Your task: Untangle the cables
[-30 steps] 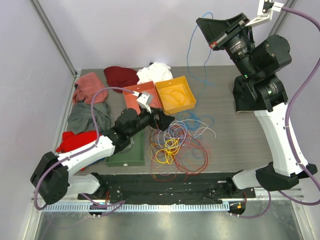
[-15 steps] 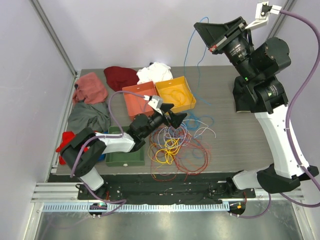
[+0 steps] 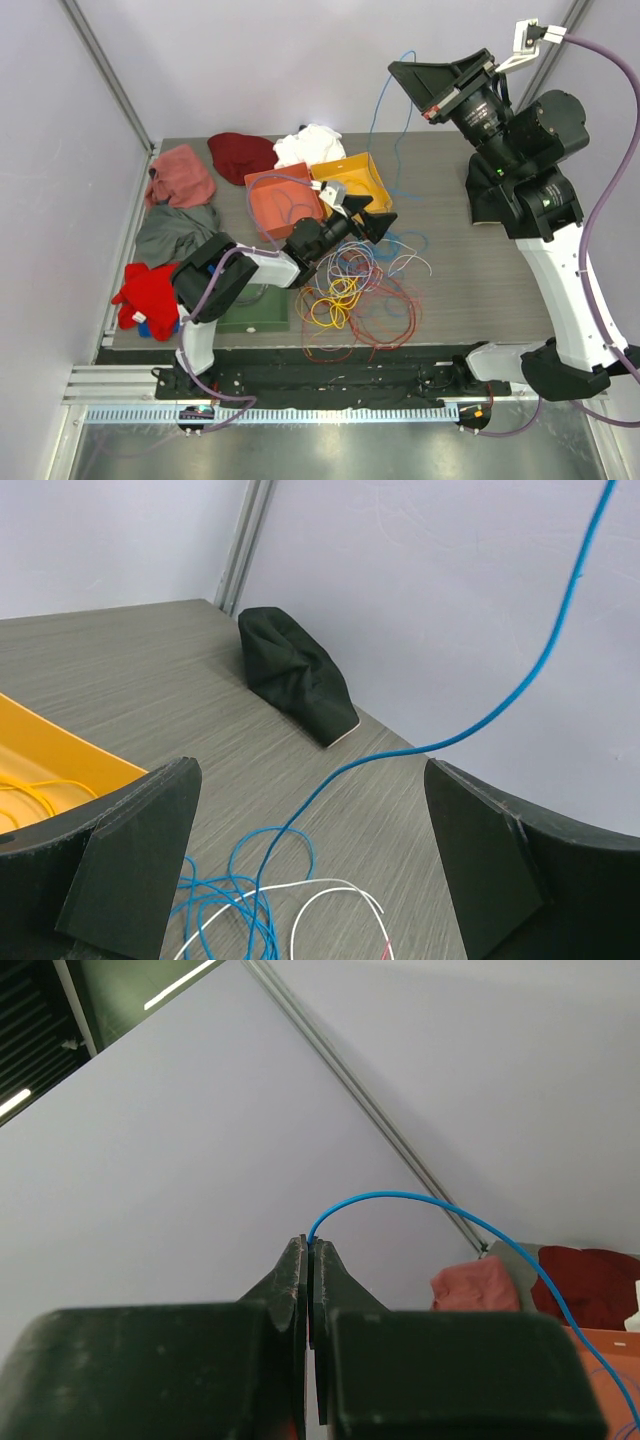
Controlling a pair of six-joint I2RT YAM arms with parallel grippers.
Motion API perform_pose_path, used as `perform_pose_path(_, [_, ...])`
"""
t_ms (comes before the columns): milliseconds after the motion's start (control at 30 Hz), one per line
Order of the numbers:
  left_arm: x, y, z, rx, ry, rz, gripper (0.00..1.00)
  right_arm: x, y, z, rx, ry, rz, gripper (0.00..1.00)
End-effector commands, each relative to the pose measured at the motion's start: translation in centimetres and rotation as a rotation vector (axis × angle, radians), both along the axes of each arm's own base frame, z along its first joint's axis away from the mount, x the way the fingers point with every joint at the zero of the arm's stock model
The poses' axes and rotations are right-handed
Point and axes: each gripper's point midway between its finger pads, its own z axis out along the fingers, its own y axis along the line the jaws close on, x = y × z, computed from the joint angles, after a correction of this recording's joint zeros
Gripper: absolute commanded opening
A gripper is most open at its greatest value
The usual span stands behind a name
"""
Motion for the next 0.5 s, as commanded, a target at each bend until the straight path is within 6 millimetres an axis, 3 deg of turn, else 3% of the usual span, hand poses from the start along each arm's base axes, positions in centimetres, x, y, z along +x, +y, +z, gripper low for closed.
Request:
perform_pose_path(0, [-0.2,-0.7,4.1,-0.116,-0.097,-0.019,1.00,-2.2,-0.4,1.6,0.026,-0.059,0.028,0.01])
perform_pose_path(100, [-0.1,-0.8,4.0,-0.117,-0.093,-0.014,0.81,-2.1,-0.4,1.4,0.021,-0.058,0.027,0.01])
perform_pose_path(133, [-0.1,-0.8,4.1,-0.119,-0.093,-0.015,0.69,-2.2,-0.4,1.3,0.022,-0.058,0.027,0.01])
perform_pose_path(233, [-0.1,-0.7,4.6,-0.130,-0.097,-0.013,0.54,-2.2,-0.3,1.1,0.025,-0.053,0.031,0.01])
perform_pose_path(300, [0.0,-0.7,5.0,-0.137,-0.099,-0.015,0.50,-2.2,-0.4,1.0,0.025,-0.051,0.031,0.01])
perform_pose_path(467, [-0.9,0.1,6.7,-0.163,-0.111,-0.022,0.15,-2.4,-0.7,0.6,0.024,-0.046,0.020,0.01])
